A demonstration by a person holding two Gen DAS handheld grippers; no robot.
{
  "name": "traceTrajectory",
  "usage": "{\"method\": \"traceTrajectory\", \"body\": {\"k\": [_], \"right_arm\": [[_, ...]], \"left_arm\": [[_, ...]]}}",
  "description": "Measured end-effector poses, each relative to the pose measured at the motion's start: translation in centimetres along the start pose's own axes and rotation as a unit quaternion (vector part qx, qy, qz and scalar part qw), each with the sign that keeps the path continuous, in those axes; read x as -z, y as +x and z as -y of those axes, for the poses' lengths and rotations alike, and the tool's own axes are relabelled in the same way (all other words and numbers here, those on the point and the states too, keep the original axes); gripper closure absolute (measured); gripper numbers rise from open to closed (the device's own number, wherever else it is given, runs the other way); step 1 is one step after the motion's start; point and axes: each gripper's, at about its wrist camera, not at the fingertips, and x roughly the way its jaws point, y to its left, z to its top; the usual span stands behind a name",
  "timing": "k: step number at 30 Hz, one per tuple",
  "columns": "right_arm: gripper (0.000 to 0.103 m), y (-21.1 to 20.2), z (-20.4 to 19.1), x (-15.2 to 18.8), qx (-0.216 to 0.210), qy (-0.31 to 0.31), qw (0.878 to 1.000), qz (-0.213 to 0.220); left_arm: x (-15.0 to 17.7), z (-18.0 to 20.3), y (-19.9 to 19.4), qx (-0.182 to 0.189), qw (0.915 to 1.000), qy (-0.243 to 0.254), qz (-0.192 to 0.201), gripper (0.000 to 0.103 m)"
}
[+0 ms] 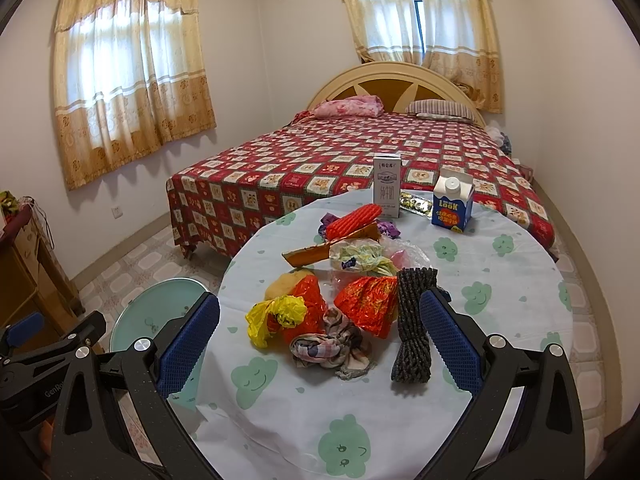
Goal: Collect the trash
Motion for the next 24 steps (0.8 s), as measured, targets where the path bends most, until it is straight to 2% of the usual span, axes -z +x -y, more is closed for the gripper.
{"method": "traceTrajectory", "body": {"k": [14,24], "right_arm": [[0.005,0.4,0.2,-0.2,0.002,0.004,1.000,-0.005],[0.005,1.8,0.8,0.3,0.001,0.009,1.000,-0.016]], "left_arm": [[0.2,0.0,0.0,-0.001,1.0000,0.002,0.000,0.006],[0.8,0.4,1.2,-0.003,0.9999,0.007,-0.016,0.006]]}}
